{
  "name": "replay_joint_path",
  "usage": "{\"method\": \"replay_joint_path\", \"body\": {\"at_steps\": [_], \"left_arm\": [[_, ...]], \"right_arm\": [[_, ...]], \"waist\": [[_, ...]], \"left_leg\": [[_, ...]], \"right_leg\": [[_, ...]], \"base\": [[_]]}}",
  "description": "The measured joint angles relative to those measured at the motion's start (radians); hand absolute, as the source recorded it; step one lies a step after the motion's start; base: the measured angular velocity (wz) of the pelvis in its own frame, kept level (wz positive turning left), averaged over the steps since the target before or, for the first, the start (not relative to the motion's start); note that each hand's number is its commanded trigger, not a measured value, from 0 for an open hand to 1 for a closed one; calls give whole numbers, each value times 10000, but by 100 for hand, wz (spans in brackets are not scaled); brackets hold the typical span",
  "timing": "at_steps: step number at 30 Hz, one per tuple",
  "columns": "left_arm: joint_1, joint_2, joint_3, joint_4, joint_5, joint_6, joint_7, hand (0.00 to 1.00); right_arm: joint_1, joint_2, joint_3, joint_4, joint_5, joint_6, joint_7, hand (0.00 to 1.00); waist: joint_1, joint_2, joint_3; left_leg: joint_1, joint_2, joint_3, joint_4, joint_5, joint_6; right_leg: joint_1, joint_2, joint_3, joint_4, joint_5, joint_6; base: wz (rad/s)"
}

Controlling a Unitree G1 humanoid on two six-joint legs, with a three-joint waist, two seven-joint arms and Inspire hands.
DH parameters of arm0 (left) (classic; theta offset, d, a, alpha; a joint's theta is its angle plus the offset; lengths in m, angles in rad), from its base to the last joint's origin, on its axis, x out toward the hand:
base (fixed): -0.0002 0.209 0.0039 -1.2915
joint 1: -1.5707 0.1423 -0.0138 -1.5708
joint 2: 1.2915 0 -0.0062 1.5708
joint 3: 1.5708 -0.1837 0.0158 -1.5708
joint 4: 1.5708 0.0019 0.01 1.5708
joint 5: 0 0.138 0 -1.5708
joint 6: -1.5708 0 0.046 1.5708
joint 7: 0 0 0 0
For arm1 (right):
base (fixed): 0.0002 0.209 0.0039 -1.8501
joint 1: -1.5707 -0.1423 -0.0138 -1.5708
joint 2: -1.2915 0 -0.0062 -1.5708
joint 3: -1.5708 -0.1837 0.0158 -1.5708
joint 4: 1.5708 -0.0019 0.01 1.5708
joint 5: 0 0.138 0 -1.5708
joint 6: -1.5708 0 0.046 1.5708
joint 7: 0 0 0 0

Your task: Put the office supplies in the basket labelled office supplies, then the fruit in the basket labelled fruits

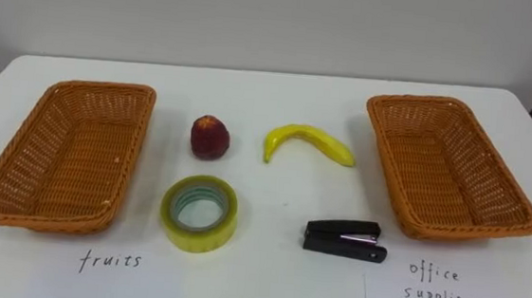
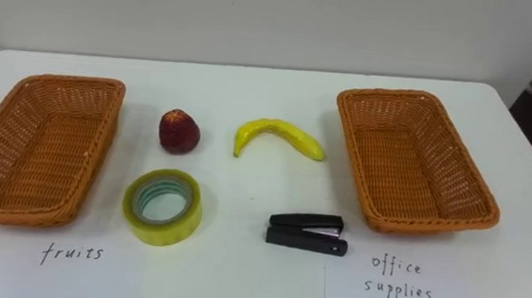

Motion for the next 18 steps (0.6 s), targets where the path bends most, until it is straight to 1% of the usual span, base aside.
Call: {"method": "replay_joint_path", "body": {"at_steps": [5, 8, 9, 11, 13, 14, 16, 18], "left_arm": [[39, 3, 52, -10, 10, 56, 4, 0], [23, -3, 203, -74, 11, 70, 3, 0], [24, 6, 269, -108, 10, 78, 3, 0], [39, 18, 474, -200, 19, 99, 2, 0], [141, 38, 939, -387, 73, 115, -5, 0], [233, 38, 1115, -409, 75, 109, -8, 0], [347, 56, 1632, -405, 91, 111, -5, 0], [351, 76, 1800, -408, 88, 112, -3, 0]], "right_arm": [[78, 0, -16, 4, 252, 74, -355, 0], [189, 2, -33, 4, 1050, 117, -687, 0], [231, 2, -114, 4, 1550, 117, -787, 0], [289, -2, -656, 71, 2307, 118, -897, 0], [295, -23, -1575, 314, 3129, 100, -1011, 0], [311, -37, -1764, 364, 3395, 100, -1050, 0], [392, -55, -2534, 588, 4458, 94, -1193, 0], [537, -58, -2779, 663, 5350, 120, -1307, 0]], "waist": [[-1, 2, -2], [-13, -13, -4], [-37, -26, -5], [-66, -29, -7], [-219, -41, -9], [-271, -48, -11], [-387, -87, -12], [-438, -136, -15]], "left_leg": [[11, 5, 131, -13, -3, 4], [15, 1, 138, -17, -6, 9], [14, 2, 126, -20, -6, 9], [18, 3, 123, -21, -6, 9], [32, 7, 135, -20, -6, 9], [37, 9, 135, -20, -6, 9], [138, 25, 213, -51, -7, 7], [184, 34, 280, -126, -8, 5]], "right_leg": [[-44, 15, 125, 8, 11, 12], [-54, 16, 153, 20, 12, 14], [-52, 14, 139, 20, 12, 14], [-42, 10, 125, 15, 12, 14], [-35, 3, 124, 15, 12, 13], [-31, 3, 120, 15, 12, 13], [11, 14, 188, 25, 10, 9], [-2, 49, 261, 44, 9, 8]], "base": [[-7], [-1], [0], [0], [0], [-3], [-9], [-11]]}}
